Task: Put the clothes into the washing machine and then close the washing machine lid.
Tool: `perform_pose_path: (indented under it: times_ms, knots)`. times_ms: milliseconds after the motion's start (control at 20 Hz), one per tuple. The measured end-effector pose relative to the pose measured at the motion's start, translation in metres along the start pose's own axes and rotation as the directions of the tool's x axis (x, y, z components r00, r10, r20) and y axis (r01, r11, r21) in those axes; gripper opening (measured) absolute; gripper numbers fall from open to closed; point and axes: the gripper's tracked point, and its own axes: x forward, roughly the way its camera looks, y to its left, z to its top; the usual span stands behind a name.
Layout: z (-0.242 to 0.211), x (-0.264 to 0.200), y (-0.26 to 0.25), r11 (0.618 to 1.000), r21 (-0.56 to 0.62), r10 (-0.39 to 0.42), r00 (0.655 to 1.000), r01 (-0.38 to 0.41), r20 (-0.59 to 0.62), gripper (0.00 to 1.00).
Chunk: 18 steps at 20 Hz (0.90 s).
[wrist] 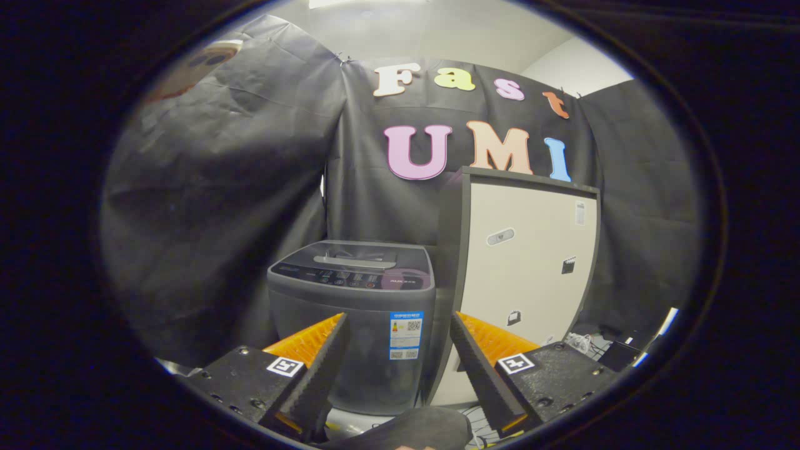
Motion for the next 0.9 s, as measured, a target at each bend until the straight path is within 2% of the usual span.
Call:
perform_pose_path:
  times_ms: [100,300,900]
  knots:
    - [-0.001,0.001,-0.002,1.0,-0.008,-0.006,1.0,0.006,0.003,0.97]
    - [-0.007,0.001,0.002,0.999,0.048,0.0,1.0,0.001,-0.024,0.97]
    - [0.004,-0.005,-0.003,0.999,0.047,-0.021,1.0,0.021,-0.009,0.97]
